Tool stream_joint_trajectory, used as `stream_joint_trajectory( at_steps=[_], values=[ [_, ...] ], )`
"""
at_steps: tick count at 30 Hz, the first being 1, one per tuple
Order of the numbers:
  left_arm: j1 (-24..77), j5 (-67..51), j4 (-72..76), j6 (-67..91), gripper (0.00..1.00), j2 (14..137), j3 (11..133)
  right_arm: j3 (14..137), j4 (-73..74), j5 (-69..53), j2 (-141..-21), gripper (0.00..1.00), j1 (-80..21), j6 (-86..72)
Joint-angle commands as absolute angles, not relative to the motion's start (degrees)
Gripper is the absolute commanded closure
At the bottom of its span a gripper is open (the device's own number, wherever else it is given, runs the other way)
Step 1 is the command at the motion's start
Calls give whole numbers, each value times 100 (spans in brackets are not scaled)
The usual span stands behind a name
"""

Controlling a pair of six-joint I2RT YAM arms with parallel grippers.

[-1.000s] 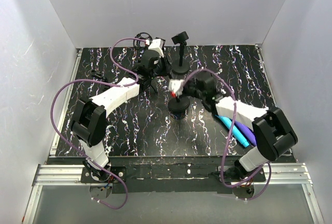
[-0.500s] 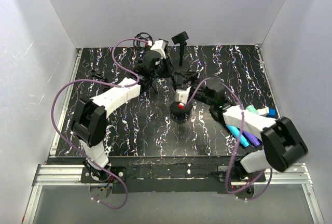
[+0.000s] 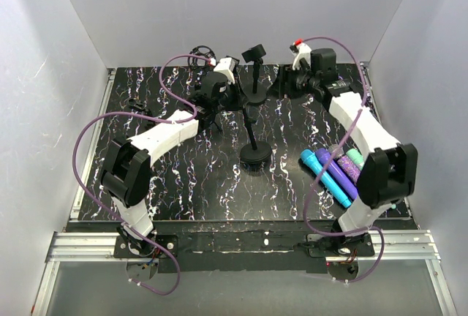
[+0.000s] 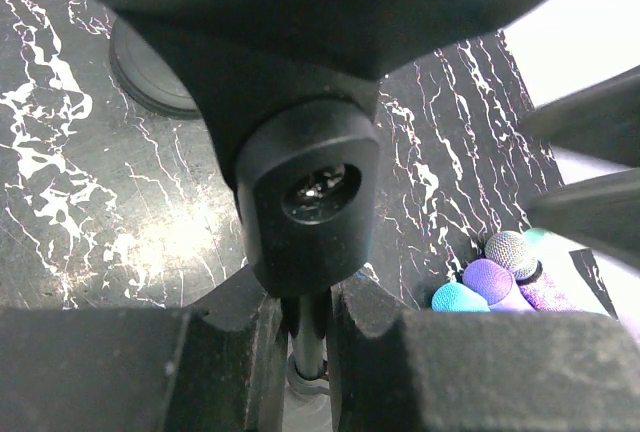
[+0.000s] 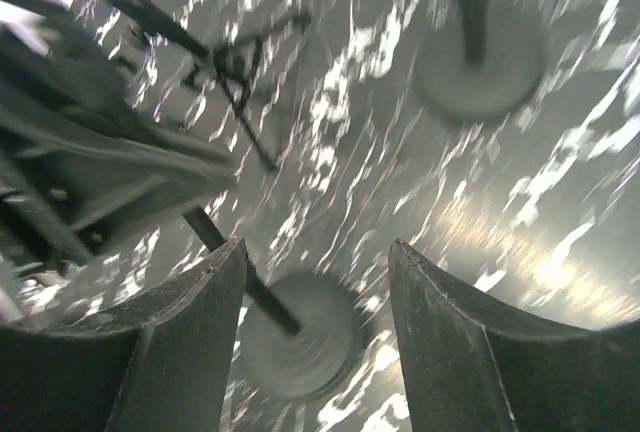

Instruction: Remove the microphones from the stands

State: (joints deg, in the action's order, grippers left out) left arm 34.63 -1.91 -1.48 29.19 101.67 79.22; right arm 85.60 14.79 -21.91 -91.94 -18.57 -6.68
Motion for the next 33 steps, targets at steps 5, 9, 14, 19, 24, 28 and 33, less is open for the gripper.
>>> stream_joint_trajectory(
  at_steps=[5, 9, 14, 19, 24, 28, 33],
  values=[
    [3472, -229, -149, 2944, 100, 9984, 8016, 8666, 2804, -4490, -10220, 35, -1696, -2417],
    [3489, -246, -149, 2936, 100, 9993, 8007, 8859, 2909, -5184, -10669, 34, -1714, -2461],
    [3516, -229, -176, 2936, 100, 9976, 7972, 8851, 2822, -5650, -11021, 41, -1731, -2628],
    [3533, -220, -176, 2927, 100, 9976, 7954, 8815, 2540, -6117, -11153, 49, -1793, -2751],
    [3559, -220, -158, 2892, 100, 10002, 7989, 8851, 2373, -6381, -11206, 55, -1846, -2786],
    [3568, -211, -141, 2874, 100, 10028, 8007, 8851, 2347, -6407, -11215, 62, -1846, -2804],
    [3560, -193, -97, 2883, 100, 10020, 8007, 8947, 2477, -5891, -11022, 77, -1863, -2393]
  ],
)
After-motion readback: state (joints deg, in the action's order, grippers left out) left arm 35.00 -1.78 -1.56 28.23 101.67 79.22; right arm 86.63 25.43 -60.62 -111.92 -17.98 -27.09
